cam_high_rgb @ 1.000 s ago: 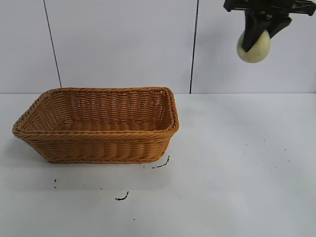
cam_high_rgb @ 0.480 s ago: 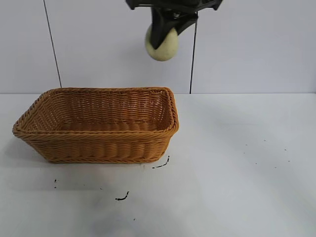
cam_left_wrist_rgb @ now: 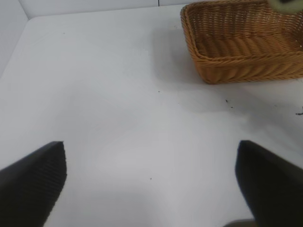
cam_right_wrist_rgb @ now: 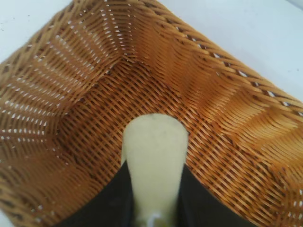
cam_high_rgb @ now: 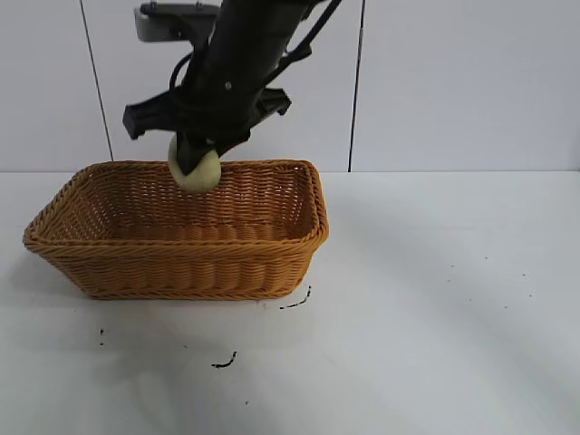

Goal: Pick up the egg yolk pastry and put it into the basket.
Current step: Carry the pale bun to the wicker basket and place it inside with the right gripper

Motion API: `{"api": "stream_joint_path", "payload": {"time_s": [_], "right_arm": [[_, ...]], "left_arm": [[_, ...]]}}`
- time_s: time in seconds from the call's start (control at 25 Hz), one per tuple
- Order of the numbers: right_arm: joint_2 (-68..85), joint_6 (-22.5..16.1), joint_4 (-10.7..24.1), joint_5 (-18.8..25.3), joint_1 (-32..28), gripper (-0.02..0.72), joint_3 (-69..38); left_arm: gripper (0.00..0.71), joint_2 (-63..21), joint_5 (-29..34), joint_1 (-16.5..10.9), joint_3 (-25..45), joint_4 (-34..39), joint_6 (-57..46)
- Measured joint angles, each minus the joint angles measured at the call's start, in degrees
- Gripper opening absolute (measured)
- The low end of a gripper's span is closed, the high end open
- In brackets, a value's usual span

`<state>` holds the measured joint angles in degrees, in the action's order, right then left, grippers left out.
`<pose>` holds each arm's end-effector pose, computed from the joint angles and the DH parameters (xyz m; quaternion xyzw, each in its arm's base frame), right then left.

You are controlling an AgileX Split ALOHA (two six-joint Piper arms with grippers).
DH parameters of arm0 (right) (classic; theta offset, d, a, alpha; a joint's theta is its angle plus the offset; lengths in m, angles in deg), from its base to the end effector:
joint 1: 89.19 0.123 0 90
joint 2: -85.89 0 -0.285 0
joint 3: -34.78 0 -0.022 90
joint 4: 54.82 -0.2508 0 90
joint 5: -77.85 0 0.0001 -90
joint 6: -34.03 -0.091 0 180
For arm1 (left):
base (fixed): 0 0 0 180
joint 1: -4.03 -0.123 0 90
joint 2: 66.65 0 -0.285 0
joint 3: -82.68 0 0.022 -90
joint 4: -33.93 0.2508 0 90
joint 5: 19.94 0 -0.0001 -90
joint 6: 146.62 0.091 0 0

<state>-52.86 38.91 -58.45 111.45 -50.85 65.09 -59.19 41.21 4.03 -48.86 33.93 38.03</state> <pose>0.4020 0.3220 0.1807 -0.3302 0.8858 0.1177 0.3041 -0.0062 0.0000 0.2773 0.0346 0.8523 0.0212 0.5215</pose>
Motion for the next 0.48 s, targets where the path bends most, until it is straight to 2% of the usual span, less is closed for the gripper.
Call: {"api": "stream_joint_path", "payload": {"time_s": [0.24, 0.32, 0.36, 0.48], "right_arm": [[-5.9, -0.1, 1.7, -3.5, 0.0, 0.143, 0.0], [-6.4, -0.1, 1.8, -3.9, 0.0, 0.179, 0.0], [-6.4, -0.1, 1.8, -4.0, 0.0, 0.223, 0.0], [-6.3, -0.5, 1.8, -2.7, 0.0, 0.442, 0.0]], "left_arm": [[0.697, 0.0, 0.0, 0.0, 0.0, 0.0, 0.0], [0.697, 0.0, 0.0, 0.0, 0.0, 0.0, 0.0], [0.697, 0.0, 0.0, 0.0, 0.0, 0.0, 0.0], [0.697, 0.0, 0.0, 0.0, 0.0, 0.0, 0.0]]}}
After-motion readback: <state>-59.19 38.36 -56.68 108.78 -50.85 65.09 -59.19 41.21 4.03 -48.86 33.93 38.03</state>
